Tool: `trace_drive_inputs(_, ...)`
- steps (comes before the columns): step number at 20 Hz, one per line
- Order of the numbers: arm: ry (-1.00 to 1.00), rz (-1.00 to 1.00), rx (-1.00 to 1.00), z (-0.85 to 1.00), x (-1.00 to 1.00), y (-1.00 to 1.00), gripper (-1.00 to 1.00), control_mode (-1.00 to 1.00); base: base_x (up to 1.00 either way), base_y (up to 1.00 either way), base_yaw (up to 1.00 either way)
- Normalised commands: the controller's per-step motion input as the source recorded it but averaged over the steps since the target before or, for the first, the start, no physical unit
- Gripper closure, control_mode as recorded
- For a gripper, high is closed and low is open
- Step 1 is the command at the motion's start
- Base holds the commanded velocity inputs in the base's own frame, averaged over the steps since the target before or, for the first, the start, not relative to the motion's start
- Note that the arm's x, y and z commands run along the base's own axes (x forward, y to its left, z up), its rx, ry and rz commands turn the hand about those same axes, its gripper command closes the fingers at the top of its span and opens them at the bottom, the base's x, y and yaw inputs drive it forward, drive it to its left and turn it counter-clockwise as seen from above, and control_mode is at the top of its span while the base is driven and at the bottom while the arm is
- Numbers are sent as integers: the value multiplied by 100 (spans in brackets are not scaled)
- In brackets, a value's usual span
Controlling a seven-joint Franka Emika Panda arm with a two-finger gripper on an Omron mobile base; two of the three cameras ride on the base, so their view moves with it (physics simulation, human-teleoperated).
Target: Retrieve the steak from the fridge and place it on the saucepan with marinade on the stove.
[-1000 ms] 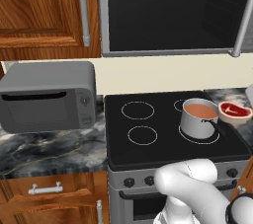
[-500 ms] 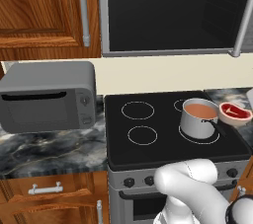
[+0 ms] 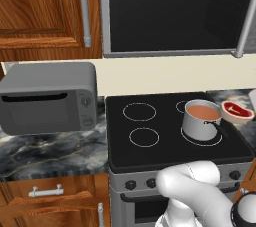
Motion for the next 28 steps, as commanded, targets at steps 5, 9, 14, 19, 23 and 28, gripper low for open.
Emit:
trace_drive_inputs(5,0,0,3,-5,22,-1,100,-100,0,0,0)
trace_drive_inputs(9,0,0,3,-10,24,0,100,-100,0,0,0)
trace_drive_inputs(14,0,0,4,-10,28,-5,100,-100,0,0,0)
trace_drive_inputs(19,0,0,4,-3,25,-8,100,-100,0,0,0)
trace_drive_inputs(23,0,0,3,-5,24,-6,100,-100,0,0,0)
trace_drive_inputs(28,0,0,0,-15,18,-1,100,-100,0,0,0)
